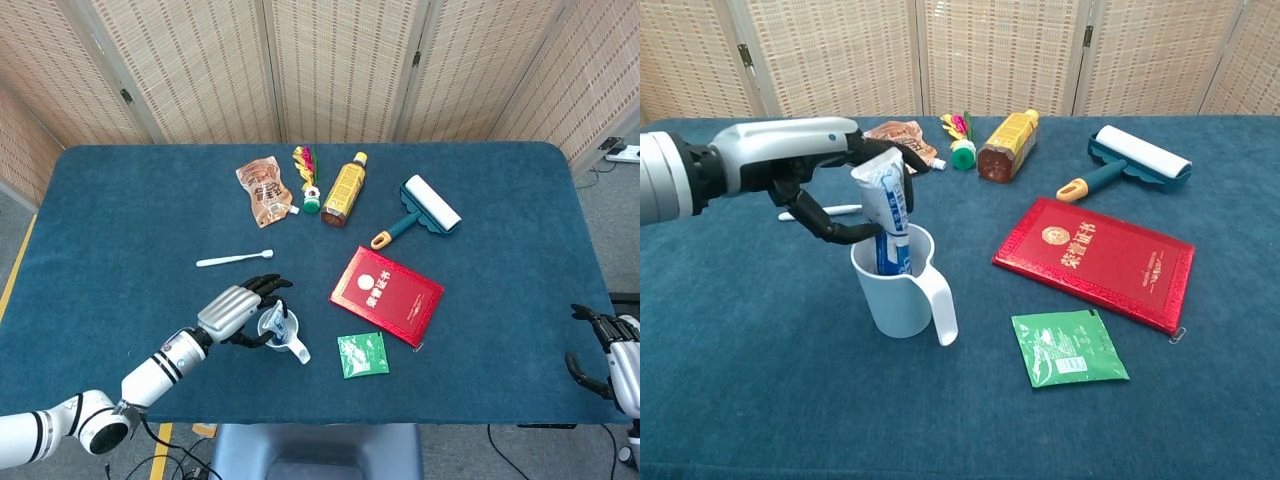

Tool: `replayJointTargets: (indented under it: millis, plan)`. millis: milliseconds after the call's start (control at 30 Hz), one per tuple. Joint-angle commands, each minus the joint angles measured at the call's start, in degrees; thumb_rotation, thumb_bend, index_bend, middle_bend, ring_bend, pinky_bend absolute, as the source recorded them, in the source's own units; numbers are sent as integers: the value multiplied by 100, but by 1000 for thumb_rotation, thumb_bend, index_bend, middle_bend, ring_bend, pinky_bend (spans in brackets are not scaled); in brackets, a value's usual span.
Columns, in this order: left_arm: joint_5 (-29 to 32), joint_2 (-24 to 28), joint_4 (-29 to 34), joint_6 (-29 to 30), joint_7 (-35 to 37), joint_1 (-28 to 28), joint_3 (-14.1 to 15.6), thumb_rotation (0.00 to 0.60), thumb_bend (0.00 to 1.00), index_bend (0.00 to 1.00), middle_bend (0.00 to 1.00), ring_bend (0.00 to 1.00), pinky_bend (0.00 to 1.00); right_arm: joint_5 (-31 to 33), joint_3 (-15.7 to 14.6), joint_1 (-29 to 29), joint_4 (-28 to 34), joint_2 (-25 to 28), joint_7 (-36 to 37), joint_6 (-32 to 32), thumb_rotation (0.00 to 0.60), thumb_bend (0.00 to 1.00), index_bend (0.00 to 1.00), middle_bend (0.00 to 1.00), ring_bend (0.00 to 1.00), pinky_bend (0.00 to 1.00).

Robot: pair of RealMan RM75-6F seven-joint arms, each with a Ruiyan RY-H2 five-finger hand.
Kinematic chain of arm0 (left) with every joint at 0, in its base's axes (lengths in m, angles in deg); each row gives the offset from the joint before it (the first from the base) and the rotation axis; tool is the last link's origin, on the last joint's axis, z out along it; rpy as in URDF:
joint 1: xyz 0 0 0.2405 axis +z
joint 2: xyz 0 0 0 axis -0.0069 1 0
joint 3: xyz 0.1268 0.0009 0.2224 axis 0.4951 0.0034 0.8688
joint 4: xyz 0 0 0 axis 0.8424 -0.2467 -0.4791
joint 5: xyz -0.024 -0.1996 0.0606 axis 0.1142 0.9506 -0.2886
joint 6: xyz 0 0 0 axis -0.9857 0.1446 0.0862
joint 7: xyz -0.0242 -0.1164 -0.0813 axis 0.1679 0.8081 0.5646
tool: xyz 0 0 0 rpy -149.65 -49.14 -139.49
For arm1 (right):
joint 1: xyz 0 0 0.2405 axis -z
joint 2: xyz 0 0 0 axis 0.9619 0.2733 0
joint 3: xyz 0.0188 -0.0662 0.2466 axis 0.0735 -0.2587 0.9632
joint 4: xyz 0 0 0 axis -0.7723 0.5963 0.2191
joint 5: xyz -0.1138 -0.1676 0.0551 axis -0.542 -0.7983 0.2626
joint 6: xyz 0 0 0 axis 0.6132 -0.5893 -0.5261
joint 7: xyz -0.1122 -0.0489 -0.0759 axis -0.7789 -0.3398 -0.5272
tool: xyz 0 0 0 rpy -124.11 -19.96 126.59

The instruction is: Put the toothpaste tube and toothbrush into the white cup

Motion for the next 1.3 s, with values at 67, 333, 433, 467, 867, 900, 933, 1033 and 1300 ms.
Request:
replayJointTargets:
  millis: [67, 333, 433, 467, 867, 900, 933, 1033, 1300]
  plan:
    - [119, 56, 103, -8, -139, -4, 25, 600, 398, 149, 124, 20, 136, 3, 6, 4, -9, -3, 4, 9, 600, 308, 174, 280, 238, 238]
    - [149, 385, 366, 143, 128, 112, -34, 600, 397, 132, 114, 18, 136, -8, 1, 43, 7, 14, 11, 64, 600, 309, 174, 280, 238, 238]
    - [93, 595, 440, 227, 378, 191, -64, 600, 398, 135, 114, 18, 136, -12, 4, 52, 13, 18, 9, 83, 600, 309, 174, 280, 238, 238]
    - [97, 691, 456, 274, 494, 231, -92, 600, 398, 137, 114, 18, 136, -18, 4, 52, 15, 17, 8, 84, 600, 308, 174, 280, 238, 238]
    - [428, 1277, 183, 540, 1367, 529, -366, 600, 398, 218, 114, 24, 136, -68, 3, 37, 23, 15, -5, 89, 600, 309, 174, 280, 238, 238]
    - [498, 1293, 125, 529, 1446, 541, -401, 600, 398, 219, 114, 24, 136, -65, 4, 40, 26, 16, -7, 92, 600, 309, 174, 280, 238, 238]
    - [548, 1303, 75, 512, 1491, 545, -422, 600, 398, 223, 114, 24, 136, -64, 3, 42, 28, 17, -6, 94, 600, 309, 174, 280, 238, 238]
    - [726, 1288, -118, 449, 1541, 532, -491, 600, 398, 258, 114, 24, 136, -71, 0, 44, 32, 18, -10, 95, 600, 309, 174, 280, 238, 238]
    - [1430, 865, -820, 197, 1022, 338, -587, 600, 398, 368, 114, 24, 136, -91, -3, 52, 51, 30, -22, 118, 600, 309, 174, 280, 238, 238]
